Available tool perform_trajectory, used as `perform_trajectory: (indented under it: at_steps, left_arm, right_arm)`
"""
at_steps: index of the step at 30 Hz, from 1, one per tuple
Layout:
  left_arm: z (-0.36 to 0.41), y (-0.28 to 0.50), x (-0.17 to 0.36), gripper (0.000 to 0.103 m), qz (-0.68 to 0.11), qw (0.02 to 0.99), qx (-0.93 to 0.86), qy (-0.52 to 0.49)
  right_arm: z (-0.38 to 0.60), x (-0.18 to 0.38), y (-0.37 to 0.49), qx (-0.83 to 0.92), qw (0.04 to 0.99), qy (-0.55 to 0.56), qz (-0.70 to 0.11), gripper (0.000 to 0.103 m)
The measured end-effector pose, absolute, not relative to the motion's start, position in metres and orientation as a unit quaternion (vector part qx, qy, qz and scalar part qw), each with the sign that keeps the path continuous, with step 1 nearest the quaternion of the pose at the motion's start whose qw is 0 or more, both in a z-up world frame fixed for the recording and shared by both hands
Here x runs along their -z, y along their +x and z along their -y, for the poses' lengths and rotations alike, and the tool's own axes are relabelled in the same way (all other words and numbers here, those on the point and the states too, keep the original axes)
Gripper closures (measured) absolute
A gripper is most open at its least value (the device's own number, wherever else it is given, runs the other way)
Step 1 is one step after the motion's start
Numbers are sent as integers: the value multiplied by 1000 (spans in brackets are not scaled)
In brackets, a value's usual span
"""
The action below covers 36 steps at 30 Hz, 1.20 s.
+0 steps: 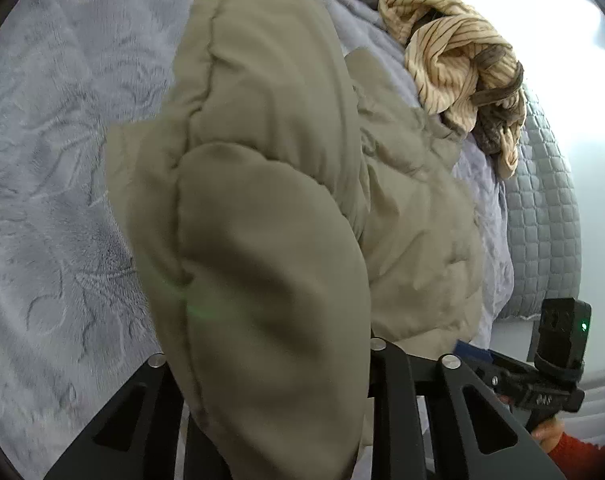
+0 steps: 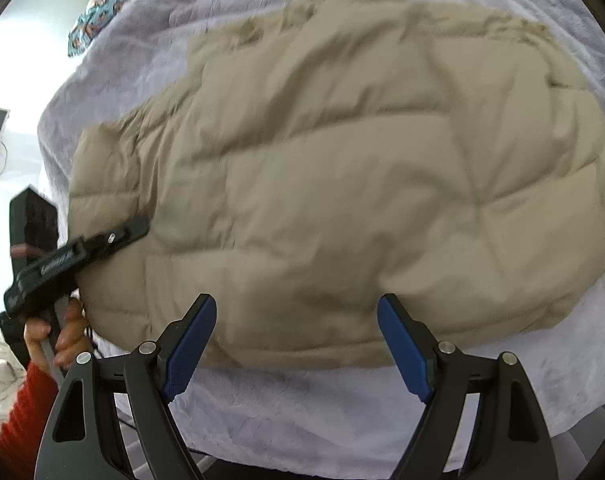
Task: Fold large clothes
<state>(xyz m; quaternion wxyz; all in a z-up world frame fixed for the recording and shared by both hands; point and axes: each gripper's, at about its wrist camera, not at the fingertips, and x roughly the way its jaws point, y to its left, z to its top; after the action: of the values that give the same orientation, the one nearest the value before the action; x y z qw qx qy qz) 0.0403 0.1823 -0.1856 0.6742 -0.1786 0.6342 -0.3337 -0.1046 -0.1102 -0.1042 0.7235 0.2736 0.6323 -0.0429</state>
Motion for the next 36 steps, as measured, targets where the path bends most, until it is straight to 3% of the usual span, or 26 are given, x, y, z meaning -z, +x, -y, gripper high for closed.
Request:
perform_trajectory:
  at_steps: [2, 3, 4, 5, 6, 9, 18, 22, 26, 36]
  left_arm:
    - [-181, 37, 173, 78, -627, 683, 329, -178]
    - [-179, 36, 167, 78, -626, 686, 326, -179]
    - [-178, 36, 162, 78, -624, 687, 324, -180]
    - [-176, 34, 154, 78, -622, 690, 321, -182]
    - [-175, 32, 147, 78, -621, 692, 319, -184]
    - [-171, 26, 126, 78, -618, 701, 307, -180]
    - [-84, -5, 33, 78, -598, 719, 325, -142]
    - [-30, -14, 15, 78, -603, 722, 322, -107]
    - [25, -17, 10, 78, -610, 727, 306, -73]
    - [124, -35, 24, 76, -632, 694, 344, -27]
  right_arm:
    - [124, 99, -103, 51, 734, 277, -617, 18]
    - [133, 98, -101, 54, 740, 281, -609, 23]
    - [142, 97, -98, 55, 744, 287, -601, 32]
    - [147, 97, -95, 57, 746, 288, -598, 57]
    - [154, 99, -90, 62, 749, 286, -594, 74]
    - [171, 112, -73, 46, 765, 289, -574, 85]
    - [191, 176, -16, -8, 733, 379, -565, 88]
    - [192, 190, 2, -31, 721, 387, -574, 90]
    - [203, 201, 5, -48, 702, 412, -579, 99]
    - [302, 139, -81, 10, 732, 421, -536, 95]
